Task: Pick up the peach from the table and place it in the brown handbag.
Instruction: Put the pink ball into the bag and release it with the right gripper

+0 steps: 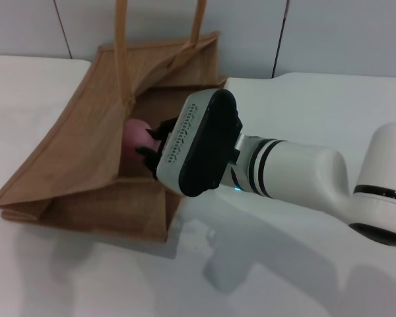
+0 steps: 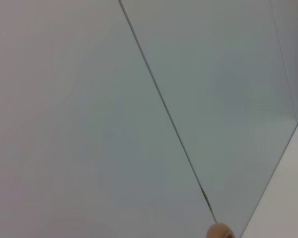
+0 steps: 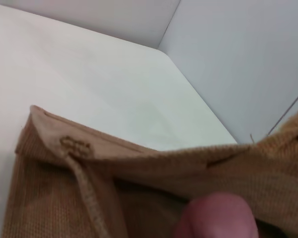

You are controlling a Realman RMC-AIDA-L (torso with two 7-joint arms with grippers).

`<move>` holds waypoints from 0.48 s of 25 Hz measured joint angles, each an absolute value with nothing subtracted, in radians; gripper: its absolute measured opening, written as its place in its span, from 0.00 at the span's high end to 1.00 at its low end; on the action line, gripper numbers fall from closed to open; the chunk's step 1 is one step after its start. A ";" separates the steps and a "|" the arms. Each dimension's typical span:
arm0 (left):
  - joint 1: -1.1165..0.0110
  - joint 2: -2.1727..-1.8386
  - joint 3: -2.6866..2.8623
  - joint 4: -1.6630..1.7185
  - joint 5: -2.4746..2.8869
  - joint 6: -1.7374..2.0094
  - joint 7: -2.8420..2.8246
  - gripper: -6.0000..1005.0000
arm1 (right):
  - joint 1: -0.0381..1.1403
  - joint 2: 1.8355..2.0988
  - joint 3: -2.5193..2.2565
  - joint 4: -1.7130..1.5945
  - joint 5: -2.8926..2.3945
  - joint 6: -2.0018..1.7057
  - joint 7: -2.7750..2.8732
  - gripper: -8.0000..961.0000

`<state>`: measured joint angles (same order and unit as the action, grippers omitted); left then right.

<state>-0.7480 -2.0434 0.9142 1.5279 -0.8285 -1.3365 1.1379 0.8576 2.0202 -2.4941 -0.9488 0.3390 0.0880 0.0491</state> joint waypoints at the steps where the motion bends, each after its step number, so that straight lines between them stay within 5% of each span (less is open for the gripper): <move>1: -0.746 -2.044 0.914 1.528 -0.828 -1.338 1.137 0.89 | 0.857 2.020 -2.497 -0.947 0.339 0.082 0.049 0.73; 12: -0.746 -2.045 0.914 1.528 -0.828 -1.337 1.136 0.89 | 0.862 2.022 -2.515 -0.938 0.339 0.076 0.054 0.71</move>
<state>-0.7463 -2.0448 0.9143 1.5279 -0.8283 -1.3375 1.1359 0.8619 2.0217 -2.5151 -0.9377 0.3390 0.0765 0.0544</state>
